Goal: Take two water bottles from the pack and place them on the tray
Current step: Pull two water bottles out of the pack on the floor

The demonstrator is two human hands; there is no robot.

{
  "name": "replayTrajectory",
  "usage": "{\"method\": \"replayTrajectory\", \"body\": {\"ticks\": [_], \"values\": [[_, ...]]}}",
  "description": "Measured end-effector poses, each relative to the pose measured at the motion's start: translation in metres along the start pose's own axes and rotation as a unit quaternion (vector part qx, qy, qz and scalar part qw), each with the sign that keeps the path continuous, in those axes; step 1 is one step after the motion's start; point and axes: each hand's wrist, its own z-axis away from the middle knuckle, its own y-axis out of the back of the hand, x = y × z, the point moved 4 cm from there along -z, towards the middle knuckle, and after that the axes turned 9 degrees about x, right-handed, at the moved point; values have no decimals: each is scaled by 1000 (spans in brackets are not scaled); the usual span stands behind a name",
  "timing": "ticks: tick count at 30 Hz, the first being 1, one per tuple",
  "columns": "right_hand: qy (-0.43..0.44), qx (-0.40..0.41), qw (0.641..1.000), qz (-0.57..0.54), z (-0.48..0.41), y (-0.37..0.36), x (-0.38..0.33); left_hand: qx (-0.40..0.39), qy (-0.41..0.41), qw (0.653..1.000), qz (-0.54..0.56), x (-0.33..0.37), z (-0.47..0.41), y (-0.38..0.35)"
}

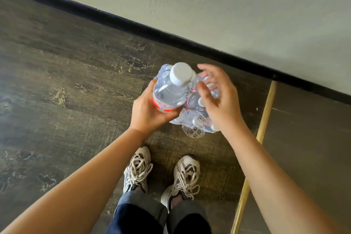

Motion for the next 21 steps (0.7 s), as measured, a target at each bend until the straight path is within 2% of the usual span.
{"method": "replayTrajectory", "body": {"ticks": [1, 3, 5, 7, 14, 18, 21], "values": [[-42, 0, 997, 60, -1, -5, 23, -4, 7, 1000, -12, 3, -4, 0], [-108, -76, 965, 225, 4, -21, 68, -12, 14, 999, -48, 9, -12, -3], [-106, -153, 923, 338, 12, -38, 96, -8, 18, 997, -78, 12, -21, -5], [-79, -149, 909, 382, 12, -47, 108, -9, 23, 995, -92, 13, -30, -7], [-84, -92, 933, 337, 3, -40, 110, -1, 50, 995, -85, 7, -40, -7], [-54, -14, 968, 243, 9, 0, 63, 1, 55, 996, -72, 6, -36, -4], [-17, 55, 974, 217, 22, 51, 18, -9, 58, 996, -63, 7, -34, -1]]}}
